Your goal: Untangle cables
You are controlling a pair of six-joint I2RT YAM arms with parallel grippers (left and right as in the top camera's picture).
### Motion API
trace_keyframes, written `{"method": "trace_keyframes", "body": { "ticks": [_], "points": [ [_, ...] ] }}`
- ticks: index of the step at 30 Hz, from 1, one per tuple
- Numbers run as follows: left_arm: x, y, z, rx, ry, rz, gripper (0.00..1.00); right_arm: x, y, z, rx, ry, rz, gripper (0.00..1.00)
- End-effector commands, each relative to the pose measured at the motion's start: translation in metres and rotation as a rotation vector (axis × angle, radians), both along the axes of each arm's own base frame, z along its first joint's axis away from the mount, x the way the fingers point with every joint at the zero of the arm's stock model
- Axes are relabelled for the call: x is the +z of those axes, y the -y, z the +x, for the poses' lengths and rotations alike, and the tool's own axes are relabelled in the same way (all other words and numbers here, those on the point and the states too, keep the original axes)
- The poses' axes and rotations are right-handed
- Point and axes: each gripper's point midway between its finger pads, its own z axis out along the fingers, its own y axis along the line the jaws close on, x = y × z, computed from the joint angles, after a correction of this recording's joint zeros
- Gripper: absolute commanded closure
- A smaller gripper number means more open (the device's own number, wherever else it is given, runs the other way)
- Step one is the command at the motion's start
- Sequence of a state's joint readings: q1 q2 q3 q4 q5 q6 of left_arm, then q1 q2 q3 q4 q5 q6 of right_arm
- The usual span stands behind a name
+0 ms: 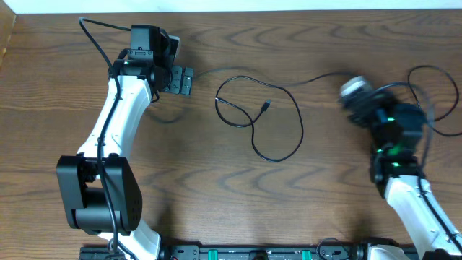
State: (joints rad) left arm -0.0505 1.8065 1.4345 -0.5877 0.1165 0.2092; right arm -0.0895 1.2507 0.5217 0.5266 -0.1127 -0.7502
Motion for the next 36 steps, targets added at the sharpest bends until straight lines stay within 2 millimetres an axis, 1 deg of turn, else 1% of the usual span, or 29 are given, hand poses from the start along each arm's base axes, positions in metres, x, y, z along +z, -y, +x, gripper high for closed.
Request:
{"method": "trace_keyframes", "body": {
  "ticks": [1, 2, 3, 4, 5, 7, 8, 9, 10, 12, 13, 15, 19, 20, 22, 25, 26, 27, 28, 30, 31, 32, 36],
  "points": [
    [-0.004, -0.001, -0.003, 0.008, -0.012, 0.006, 0.02, 0.014, 0.096, -0.009, -0.395, 0.106, 0.302, 0.99],
    [-0.004, -0.001, -0.003, 0.008, -0.012, 0.006, 0.02, 0.017, 0.127, -0.018, -0.482, 0.148, 0.391, 0.99],
    [-0.004, -0.001, -0.003, 0.008, -0.012, 0.006, 0.02, 0.015, 0.15, -0.027, -0.552, 0.169, 0.453, 0.99],
    [-0.004, -0.001, -0.003, 0.008, -0.012, 0.006, 0.02, 0.012, 0.163, -0.032, -0.593, 0.178, 0.484, 0.99],
    [-0.004, -0.001, -0.003, 0.008, -0.012, 0.006, 0.02, 0.006, 0.182, -0.041, -0.653, 0.184, 0.525, 0.99],
    [-0.004, -0.001, -0.003, 0.008, -0.012, 0.006, 0.02, -0.008, 0.212, -0.057, -0.752, 0.187, 0.59, 0.99],
    [-0.004, -0.001, -0.003, 0.008, -0.012, 0.006, 0.02, -0.015, 0.222, -0.063, -0.791, 0.188, 0.62, 0.99],
    [-0.004, -0.001, -0.003, 0.008, -0.012, 0.006, 0.02, -0.031, 0.244, -0.078, -0.878, 0.187, 0.693, 0.99],
    [-0.004, -0.001, -0.003, 0.008, -0.012, 0.006, 0.02, -0.039, 0.252, -0.085, -0.912, 0.183, 0.725, 0.99],
    [-0.004, -0.001, -0.003, 0.008, -0.012, 0.006, 0.02, -0.069, 0.27, -0.103, -1.007, 0.141, 0.814, 0.99],
    [-0.004, -0.001, -0.003, 0.008, -0.012, 0.006, 0.02, -0.086, 0.275, -0.109, -1.04, 0.106, 0.844, 0.99],
    [-0.004, -0.001, -0.003, 0.008, -0.012, 0.006, 0.02, -0.111, 0.277, -0.113, -1.06, 0.044, 0.871, 0.99],
    [-0.004, -0.001, -0.003, 0.008, -0.012, 0.006, 0.02, -0.145, 0.271, -0.113, -1.073, -0.046, 0.905, 0.99],
    [-0.004, -0.001, -0.003, 0.008, -0.012, 0.006, 0.02, -0.15, 0.27, -0.113, -1.077, -0.058, 0.915, 0.99],
    [-0.004, -0.001, -0.003, 0.008, -0.012, 0.006, 0.02, -0.167, 0.267, -0.115, -1.099, -0.091, 0.95, 0.99],
    [-0.004, -0.001, -0.003, 0.008, -0.012, 0.006, 0.02, -0.178, 0.264, -0.116, -1.105, -0.121, 0.963, 0.99],
    [-0.004, -0.001, -0.003, 0.008, -0.012, 0.006, 0.02, -0.179, 0.264, -0.116, -1.109, -0.119, 0.972, 0.94],
    [-0.004, -0.001, -0.003, 0.008, -0.012, 0.006, 0.02, -0.178, 0.263, -0.115, -1.111, -0.105, 0.99, 0.81],
    [-0.004, -0.001, -0.003, 0.008, -0.012, 0.006, 0.02, -0.176, 0.264, -0.113, -1.108, -0.093, 0.997, 0.64],
    [-0.004, -0.001, -0.003, 0.008, -0.012, 0.006, 0.02, -0.173, 0.263, -0.109, -1.093, -0.085, 0.995, 0.45],
    [-0.004, -0.001, -0.003, 0.008, -0.012, 0.006, 0.02, -0.17, 0.261, -0.104, -1.071, -0.073, 0.993, 0.01],
    [-0.004, -0.001, -0.003, 0.008, -0.012, 0.006, 0.02, -0.164, 0.257, -0.096, -1.027, -0.063, 0.998, 0.01],
    [-0.004, -0.001, -0.003, 0.008, -0.012, 0.006, 0.02, -0.152, 0.245, -0.078, -0.926, -0.045, 1.008, 0.01]
  ]
}}
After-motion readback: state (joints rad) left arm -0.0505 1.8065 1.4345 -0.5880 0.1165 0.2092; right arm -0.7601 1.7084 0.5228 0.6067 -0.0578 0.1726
